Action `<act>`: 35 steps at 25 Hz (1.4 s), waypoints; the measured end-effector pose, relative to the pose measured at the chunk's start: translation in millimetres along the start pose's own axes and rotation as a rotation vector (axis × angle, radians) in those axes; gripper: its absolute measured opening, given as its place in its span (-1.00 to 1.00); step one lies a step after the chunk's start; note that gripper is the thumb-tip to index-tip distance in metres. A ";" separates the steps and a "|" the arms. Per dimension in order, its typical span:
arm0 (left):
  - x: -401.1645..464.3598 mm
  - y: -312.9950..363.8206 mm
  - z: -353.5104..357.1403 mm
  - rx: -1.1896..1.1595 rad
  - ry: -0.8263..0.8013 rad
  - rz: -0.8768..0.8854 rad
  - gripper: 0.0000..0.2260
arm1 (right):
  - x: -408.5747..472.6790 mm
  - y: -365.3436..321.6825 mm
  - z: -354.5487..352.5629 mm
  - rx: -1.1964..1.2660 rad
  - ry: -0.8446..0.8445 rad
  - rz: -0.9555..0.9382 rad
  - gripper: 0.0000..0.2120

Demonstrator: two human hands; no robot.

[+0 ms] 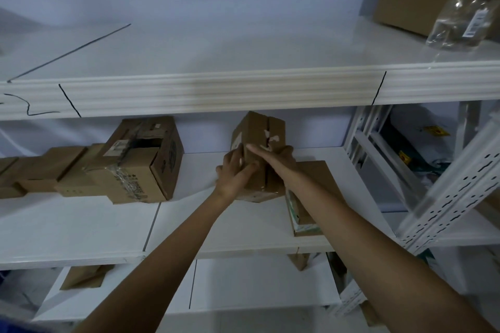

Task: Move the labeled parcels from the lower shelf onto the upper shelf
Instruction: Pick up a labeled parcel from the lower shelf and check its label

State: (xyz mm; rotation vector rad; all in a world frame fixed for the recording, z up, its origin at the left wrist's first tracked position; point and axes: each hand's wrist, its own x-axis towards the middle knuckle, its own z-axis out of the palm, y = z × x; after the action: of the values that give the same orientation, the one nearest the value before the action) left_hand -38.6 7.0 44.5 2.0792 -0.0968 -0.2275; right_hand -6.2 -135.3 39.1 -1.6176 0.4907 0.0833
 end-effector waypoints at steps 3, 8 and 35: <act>-3.7 14.0 1.6 0.169 -0.004 0.141 -0.27 | 2.0 14.8 -8.6 0.088 0.034 -0.059 0.37; -10.7 16.6 3.7 0.269 -0.058 0.164 -0.33 | 4.3 12.1 -15.4 0.165 -0.067 0.151 0.32; 3.6 -41.6 -26.8 -0.753 -0.375 -0.146 0.15 | 5.2 45.1 -68.0 0.272 -0.313 0.018 -0.46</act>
State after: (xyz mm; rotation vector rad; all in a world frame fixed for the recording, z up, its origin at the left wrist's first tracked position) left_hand -30.7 50.0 20.8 1.2771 -0.0706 -0.6369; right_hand -33.7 -203.4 3.3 -1.3037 0.2616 0.2680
